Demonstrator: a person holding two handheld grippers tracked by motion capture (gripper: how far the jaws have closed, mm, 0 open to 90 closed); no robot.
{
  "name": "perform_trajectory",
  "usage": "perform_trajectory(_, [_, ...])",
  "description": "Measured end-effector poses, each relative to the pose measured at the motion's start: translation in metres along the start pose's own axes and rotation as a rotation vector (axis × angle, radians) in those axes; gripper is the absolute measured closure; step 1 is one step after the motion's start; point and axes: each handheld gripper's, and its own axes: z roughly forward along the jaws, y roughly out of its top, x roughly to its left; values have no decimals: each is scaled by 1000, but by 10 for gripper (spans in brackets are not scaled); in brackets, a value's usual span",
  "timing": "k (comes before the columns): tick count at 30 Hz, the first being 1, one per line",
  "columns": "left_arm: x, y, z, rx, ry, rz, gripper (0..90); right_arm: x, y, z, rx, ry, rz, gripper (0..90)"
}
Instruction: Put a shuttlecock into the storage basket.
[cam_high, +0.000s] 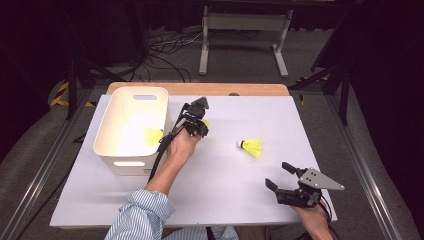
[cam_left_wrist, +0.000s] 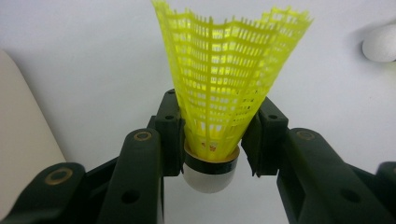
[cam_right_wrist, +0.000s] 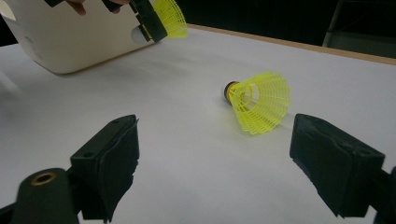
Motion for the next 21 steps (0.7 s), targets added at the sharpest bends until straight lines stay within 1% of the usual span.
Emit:
perform_trajectory(8, [-1, -2, -5, -3, -2, -1, 634, 0, 0, 0, 1, 0, 0, 164])
perform_trajectory(13, [-4, -3, -8, -6, -8, 12, 634, 0, 0, 0, 0, 0, -1, 164])
perform_trajectory(16, [-4, -3, -10, -8, -9, 11, 634, 0, 0, 0, 1, 0, -1, 164])
perform_trajectory(17, [-4, -4, -11, -11, -11, 17, 634, 0, 0, 0, 0, 0, -1, 164])
perform_trajectory(18, [-6, -4, -14, -20, -9, 30, 635, 0, 0, 0, 1, 0, -1, 164])
perform_trajectory(21, [-8, -5, -17, -22, 2, 39, 635, 0, 0, 0, 2, 0, -2, 164])
